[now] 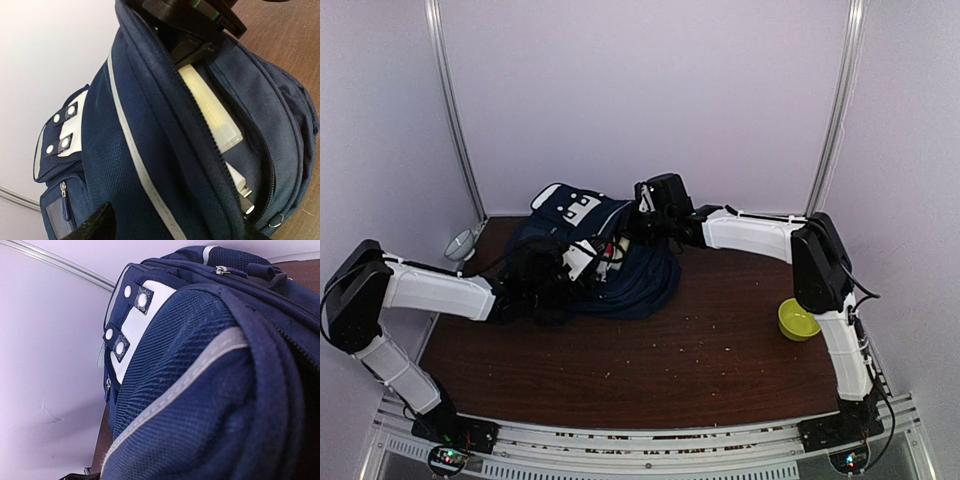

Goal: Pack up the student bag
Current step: Adjust the charger in the upper front pocket of the bag.

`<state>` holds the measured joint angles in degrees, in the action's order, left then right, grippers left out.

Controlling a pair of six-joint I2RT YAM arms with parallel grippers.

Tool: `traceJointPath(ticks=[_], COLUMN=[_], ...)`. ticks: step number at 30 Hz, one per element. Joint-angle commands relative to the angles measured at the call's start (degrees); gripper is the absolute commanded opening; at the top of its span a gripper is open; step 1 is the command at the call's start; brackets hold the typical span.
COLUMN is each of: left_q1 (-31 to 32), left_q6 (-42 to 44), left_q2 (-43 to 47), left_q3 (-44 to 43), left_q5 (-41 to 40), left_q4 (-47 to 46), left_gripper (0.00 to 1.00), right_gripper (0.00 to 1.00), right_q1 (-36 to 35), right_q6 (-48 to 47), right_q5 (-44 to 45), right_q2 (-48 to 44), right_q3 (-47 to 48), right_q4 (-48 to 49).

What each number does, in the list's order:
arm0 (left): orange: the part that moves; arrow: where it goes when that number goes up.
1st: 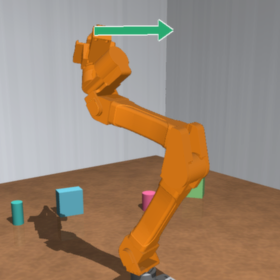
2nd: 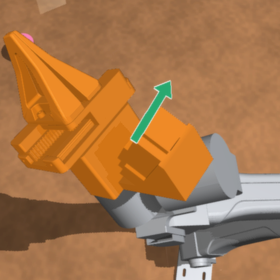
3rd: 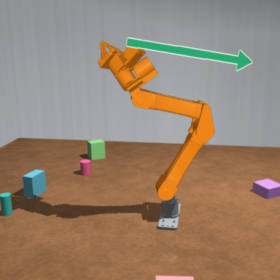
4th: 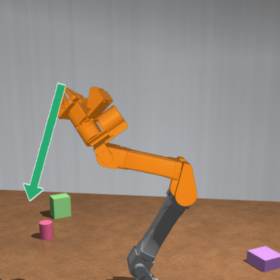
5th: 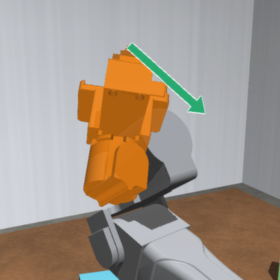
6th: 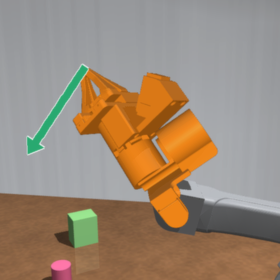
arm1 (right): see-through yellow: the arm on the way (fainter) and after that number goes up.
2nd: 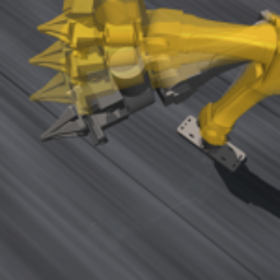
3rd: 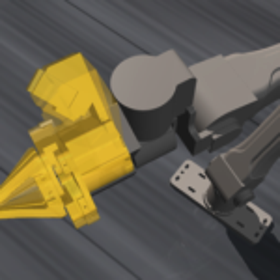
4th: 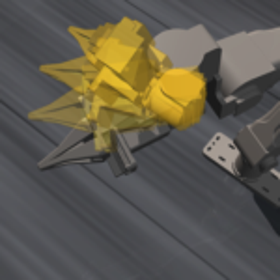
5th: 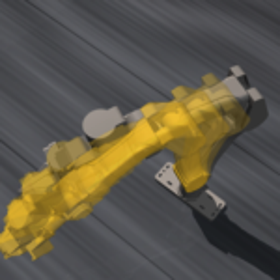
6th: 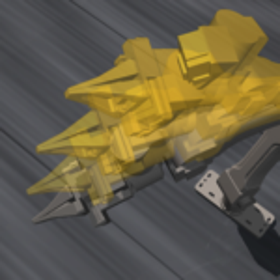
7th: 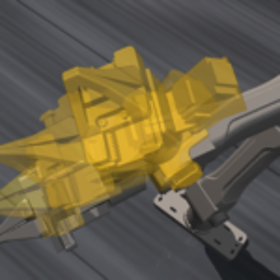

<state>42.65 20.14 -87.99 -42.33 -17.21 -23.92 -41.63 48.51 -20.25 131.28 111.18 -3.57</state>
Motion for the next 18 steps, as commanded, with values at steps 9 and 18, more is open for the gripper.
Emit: traceJointPath(ticks=[9,18], left_q1=[-0.6,-0.6], left_q6=[-0.4,-4.4], left_q2=[-9.2,-6.6], left_q3=[-8.4,-6.1], left_q5=[-18.9,-13.0], left_q4=[-6.1,-4.1], left_gripper=[0.47,0.37], right_gripper=[0.23,0.43], right_q1=[0.3,1.6], right_q6=[-1.5,-8.5], right_q5=[-0.2,0.7], right_q2=[-2.8,-7.7], right_q3=[-3.2,-2.4], right_q4=[2.1,-6.2])
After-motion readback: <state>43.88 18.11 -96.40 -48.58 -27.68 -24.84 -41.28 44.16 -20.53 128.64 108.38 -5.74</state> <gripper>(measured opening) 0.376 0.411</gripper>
